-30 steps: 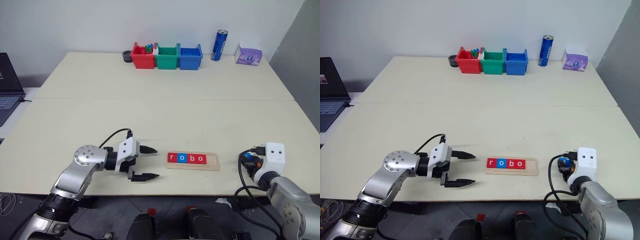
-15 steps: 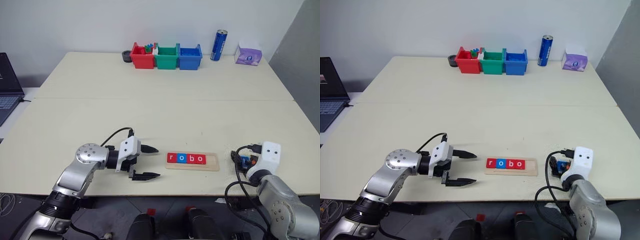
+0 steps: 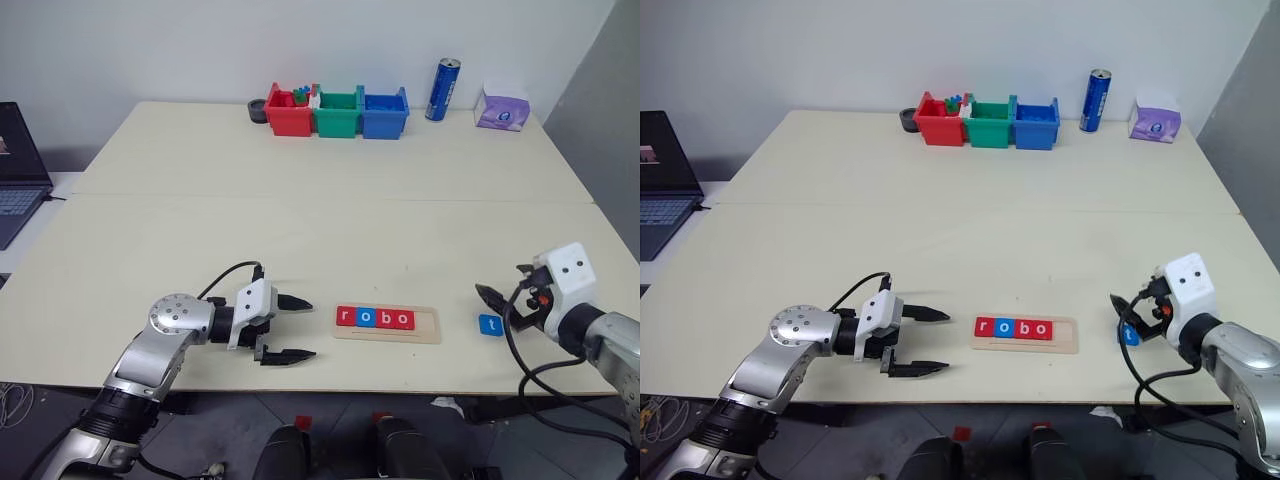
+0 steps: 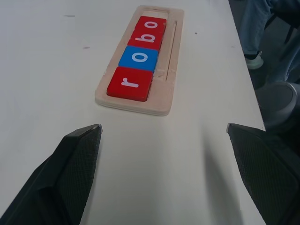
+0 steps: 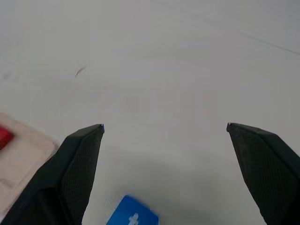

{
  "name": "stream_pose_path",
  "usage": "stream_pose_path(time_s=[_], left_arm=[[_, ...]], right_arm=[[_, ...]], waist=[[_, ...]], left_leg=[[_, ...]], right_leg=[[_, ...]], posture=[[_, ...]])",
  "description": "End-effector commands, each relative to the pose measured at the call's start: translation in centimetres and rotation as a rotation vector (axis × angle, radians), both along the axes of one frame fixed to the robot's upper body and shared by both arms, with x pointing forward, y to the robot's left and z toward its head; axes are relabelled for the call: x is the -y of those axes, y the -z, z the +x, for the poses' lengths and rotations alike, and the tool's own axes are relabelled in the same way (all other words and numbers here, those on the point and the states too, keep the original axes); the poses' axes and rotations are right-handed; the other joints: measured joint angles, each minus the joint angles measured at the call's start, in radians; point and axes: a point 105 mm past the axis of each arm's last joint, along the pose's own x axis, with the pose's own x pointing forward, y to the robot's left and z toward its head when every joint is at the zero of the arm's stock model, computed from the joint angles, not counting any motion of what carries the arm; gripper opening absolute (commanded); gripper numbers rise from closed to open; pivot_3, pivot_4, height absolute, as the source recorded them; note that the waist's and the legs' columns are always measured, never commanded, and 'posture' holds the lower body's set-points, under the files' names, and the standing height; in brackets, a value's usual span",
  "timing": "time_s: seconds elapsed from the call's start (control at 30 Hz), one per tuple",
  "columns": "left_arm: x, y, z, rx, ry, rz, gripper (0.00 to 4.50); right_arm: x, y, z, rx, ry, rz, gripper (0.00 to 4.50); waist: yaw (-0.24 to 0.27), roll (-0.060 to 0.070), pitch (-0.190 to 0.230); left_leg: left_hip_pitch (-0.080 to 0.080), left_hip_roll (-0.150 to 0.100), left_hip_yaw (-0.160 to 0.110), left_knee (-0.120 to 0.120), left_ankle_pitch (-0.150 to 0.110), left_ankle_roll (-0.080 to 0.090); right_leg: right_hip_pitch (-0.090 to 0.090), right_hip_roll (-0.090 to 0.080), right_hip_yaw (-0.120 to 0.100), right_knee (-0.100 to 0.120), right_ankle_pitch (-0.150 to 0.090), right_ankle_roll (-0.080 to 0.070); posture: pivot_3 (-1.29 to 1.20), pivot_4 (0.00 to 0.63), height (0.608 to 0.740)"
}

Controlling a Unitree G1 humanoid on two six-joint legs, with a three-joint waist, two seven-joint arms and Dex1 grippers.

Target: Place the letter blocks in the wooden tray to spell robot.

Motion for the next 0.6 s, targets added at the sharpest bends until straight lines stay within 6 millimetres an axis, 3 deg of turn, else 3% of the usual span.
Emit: stream_pose_path(time_s=[0.03, 0.27, 0.6], left_arm=[[0.1, -0.5, 0.2, 0.031, 0.017, -0.002, 4.5], [0.0, -0.5, 0.1, 0.035, 0.02, 0.004, 4.5], [0.3, -1.1, 0.0, 0.041, 0.02, 0.005, 4.5]], right_arm=[[0.1, 0.8, -0.9, -0.081, -0.192, -0.05, 4.45], [2.2, 2.4, -0.2, -0.184, -0.308, -0.157, 4.45], [2.2, 4.1, 0.6, -0.234, -0.431, -0.253, 4.45]], waist=[[-0.001, 0.0, 0.0], [-0.002, -0.001, 0.001], [0.0, -0.001, 0.001]], left_leg=[[0.0, 0.0, 0.0, 0.0, 0.0, 0.0], [0.002, 0.0, 0.001, 0.001, 0.0, 0.0], [0.001, 0.001, 0.0, 0.001, 0.0, 0.0]], right_leg=[[0.0, 0.0, 0.0, 0.0, 0.0, 0.0], [0.001, 0.0, 0.001, 0.001, 0.0, 0.0], [0.001, 0.0, 0.001, 0.001, 0.0, 0.0]], posture=[[0.0, 0.15, 0.74], [0.0, 0.15, 0.74], [0.0, 0.15, 0.74]])
